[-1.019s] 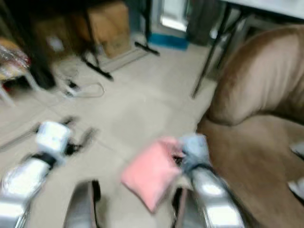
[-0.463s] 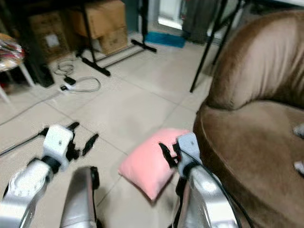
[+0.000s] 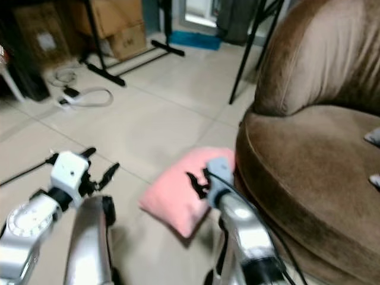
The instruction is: Move the pillow to the sofa from floor
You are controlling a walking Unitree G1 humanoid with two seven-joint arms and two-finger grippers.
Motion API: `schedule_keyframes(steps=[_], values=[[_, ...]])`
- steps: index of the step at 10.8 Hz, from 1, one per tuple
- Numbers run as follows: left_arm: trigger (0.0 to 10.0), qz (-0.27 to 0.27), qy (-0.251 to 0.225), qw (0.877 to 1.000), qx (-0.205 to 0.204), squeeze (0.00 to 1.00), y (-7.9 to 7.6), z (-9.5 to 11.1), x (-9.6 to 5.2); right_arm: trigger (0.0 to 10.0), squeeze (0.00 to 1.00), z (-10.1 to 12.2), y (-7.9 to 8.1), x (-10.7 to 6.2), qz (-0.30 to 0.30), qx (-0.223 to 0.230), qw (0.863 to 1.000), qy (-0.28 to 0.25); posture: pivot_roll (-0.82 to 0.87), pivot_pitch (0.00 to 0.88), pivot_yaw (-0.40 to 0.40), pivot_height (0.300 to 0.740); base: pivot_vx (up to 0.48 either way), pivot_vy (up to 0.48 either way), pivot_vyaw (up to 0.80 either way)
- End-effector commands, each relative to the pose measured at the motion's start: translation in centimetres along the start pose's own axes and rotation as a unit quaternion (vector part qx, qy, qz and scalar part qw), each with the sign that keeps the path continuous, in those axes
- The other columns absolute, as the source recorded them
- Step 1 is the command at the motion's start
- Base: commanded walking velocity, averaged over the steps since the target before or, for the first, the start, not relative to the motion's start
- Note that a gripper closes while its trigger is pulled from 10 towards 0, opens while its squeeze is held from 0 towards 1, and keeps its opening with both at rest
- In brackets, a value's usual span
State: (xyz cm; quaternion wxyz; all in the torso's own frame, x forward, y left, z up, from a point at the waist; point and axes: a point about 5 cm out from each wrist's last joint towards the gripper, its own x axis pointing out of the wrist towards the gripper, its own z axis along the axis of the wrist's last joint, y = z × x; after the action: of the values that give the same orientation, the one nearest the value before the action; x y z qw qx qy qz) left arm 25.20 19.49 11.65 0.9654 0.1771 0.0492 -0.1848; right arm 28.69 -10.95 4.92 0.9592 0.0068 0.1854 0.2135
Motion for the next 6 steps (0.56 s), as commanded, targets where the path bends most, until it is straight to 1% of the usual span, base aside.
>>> schedule_keyframes(steps=[1,2,3,4,5,6], values=[[10.0,0.0,-0.008,1.0,0.013,0.0,0.4,0.5,0.1,10.0,0.0,0.4,0.5,0.6,0.012,-0.009,1.0,-0.003,0.09,0.0,-0.093,0.312,0.0,0.0,0.0],[10.0,-0.005,-0.01,1.0,0.012,0.0,0.3,0.6,-0.2,10.0,0.0,0.4,1.2,1.4,0.02,-0.021,1.0,0.003,0.07,0.0,-0.097,0.3,0.0,0.0,0.0],[10.0,-0.025,-0.017,0.999,0.016,0.0,-0.1,1.0,-0.1,10.0,0.0,0.8,1.4,1.8,0.022,-0.024,0.999,-0.001,0.05,0.016,-0.099,0.3,0.0,0.0,0.0],[10.0,-0.039,-0.034,0.998,0.018,0.0,-0.5,1.9,0.3,10.0,0.0,1.4,1.2,2.0,0.027,-0.036,0.999,-0.011,0.03,0.047,-0.093,0.3,0.0,0.0,0.0],[10.0,-0.049,-0.04,0.998,0.022,0.0,-0.6,2.3,0.3,10.0,0.0,1.3,1.2,2.2,0.018,-0.043,0.999,-0.01,0.03,0.068,-0.105,0.3,0.0,0.0,0.0],[10.0,-0.056,-0.04,0.997,0.031,0.0,-0.6,2.5,0.0,10.0,0.0,1.2,1.0,2.2,-0.001,-0.048,0.999,-0.004,0.04,0.078,-0.1,0.3,0.0,0.0,0.0]])
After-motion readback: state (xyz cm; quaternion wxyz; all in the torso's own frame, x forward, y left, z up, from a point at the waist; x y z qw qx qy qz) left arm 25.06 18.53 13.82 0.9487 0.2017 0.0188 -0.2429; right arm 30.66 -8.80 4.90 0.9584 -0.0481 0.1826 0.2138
